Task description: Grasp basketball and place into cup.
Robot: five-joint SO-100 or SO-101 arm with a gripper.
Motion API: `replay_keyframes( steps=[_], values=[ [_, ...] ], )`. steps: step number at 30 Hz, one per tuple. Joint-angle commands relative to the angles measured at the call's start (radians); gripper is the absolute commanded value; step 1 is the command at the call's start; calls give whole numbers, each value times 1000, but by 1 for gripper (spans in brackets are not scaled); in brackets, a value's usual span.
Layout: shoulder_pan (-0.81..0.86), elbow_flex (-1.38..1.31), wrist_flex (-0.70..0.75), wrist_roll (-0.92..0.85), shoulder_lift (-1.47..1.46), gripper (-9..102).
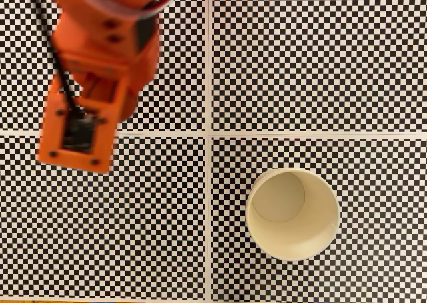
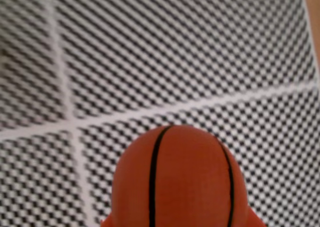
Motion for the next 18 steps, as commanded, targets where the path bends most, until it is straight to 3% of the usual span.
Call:
replay_keyframes(
  steps=[1, 9, 18],
  values=[
    [-86, -3, 40, 34, 115, 11],
    [-383, -20, 78, 213, 299, 14],
    [-604, -238, 129, 383, 221, 16]
  ],
)
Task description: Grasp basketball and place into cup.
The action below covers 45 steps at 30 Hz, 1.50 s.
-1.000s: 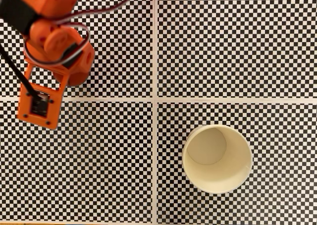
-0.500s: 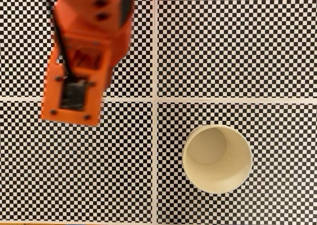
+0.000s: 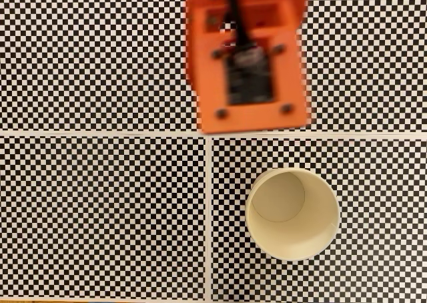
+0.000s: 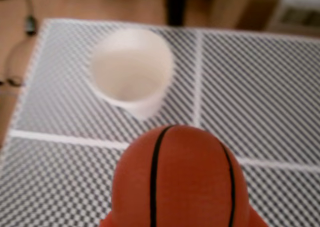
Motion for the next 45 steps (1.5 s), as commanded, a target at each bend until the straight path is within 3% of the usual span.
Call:
replay_keyframes(
  steps=[1, 16, 45],
  values=[
    [-54, -123, 5, 58, -38, 16],
    [-129, -523, 5, 178, -448, 18],
    [-92, -917, 6, 230, -953, 22]
  ],
)
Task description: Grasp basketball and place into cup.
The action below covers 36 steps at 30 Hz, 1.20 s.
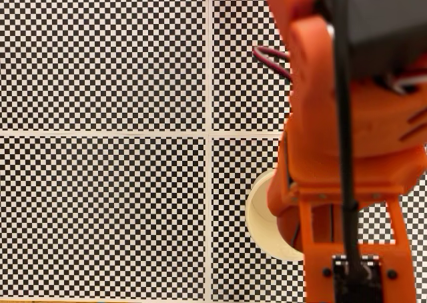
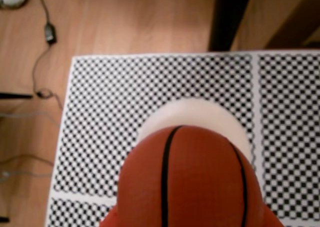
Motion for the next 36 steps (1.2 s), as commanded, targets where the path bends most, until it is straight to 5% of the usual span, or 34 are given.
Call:
replay_keyframes(
  steps=[1, 36],
  values=[
    [17, -66, 2, -9, -11, 22],
    [17, -189, 12, 9, -163, 23]
  ],
)
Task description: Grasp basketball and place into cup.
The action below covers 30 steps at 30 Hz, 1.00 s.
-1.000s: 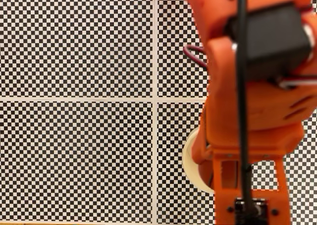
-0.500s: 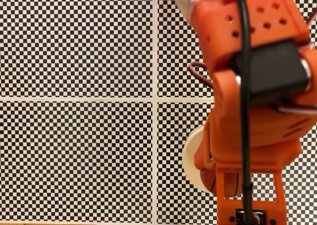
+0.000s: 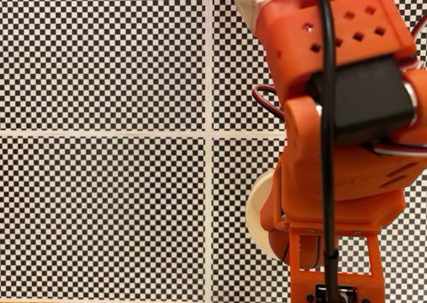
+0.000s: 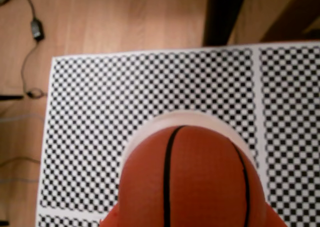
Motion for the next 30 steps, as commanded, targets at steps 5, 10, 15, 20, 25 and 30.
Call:
replay_keyframes(
  steps=[5, 10, 15, 20, 25, 30],
  values=[
    [3, -51, 12, -6, 15, 24],
    [-9, -77, 12, 12, -3, 35],
    [-17, -100, 12, 23, -18, 43],
    [-23, -103, 11, 28, -21, 47],
    [-21, -106, 12, 31, -21, 44],
    [-12, -106, 80, 9, 21, 41]
  ],
)
